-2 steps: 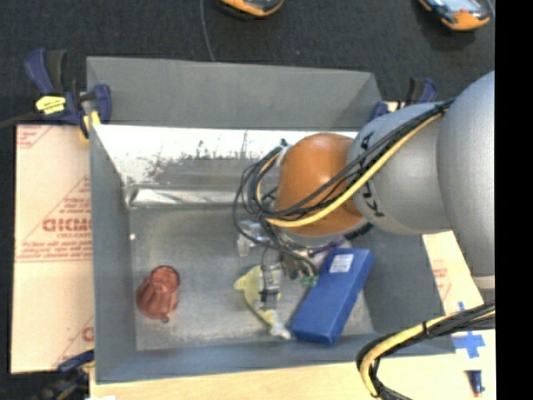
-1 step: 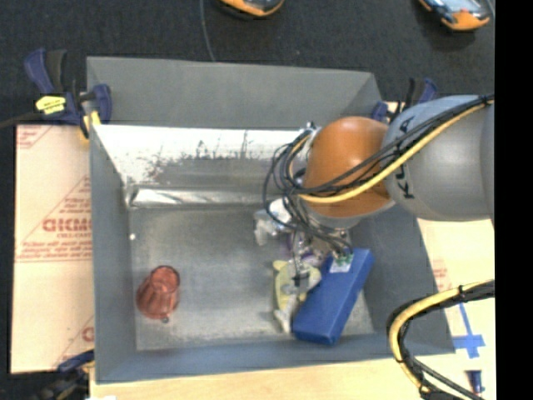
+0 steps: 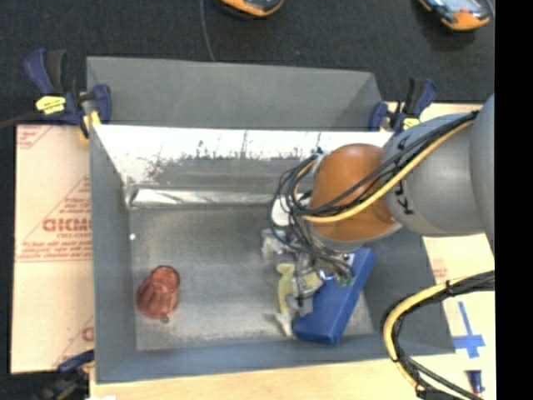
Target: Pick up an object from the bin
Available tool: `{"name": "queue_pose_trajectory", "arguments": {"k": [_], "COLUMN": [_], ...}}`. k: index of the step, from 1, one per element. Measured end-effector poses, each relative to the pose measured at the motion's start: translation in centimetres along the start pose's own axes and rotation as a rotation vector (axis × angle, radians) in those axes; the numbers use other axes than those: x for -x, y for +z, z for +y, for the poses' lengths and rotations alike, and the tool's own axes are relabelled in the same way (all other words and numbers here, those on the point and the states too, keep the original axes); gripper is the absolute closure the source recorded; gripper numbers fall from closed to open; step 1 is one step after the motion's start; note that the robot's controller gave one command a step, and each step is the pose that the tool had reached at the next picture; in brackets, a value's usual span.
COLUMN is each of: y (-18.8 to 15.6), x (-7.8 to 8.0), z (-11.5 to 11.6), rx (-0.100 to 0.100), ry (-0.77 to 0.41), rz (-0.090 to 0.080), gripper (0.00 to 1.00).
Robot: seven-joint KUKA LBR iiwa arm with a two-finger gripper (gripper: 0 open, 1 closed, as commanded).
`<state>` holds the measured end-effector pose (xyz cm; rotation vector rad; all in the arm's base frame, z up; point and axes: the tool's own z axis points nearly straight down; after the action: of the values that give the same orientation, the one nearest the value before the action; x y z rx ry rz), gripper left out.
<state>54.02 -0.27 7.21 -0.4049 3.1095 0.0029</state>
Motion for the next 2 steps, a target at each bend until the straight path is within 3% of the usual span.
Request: {"name": "queue_pose_trajectory", "arguments": {"k": [1,2], "y": [-4.3,-4.5], "x": [-1.4,-1.7], "z": [-7.0,-8.5], "rx": [-0.002,-0.004], "ry": [0.002,-0.126], "rz": [-0.005,-0.005], "gripper": [0.00,0.00]}}
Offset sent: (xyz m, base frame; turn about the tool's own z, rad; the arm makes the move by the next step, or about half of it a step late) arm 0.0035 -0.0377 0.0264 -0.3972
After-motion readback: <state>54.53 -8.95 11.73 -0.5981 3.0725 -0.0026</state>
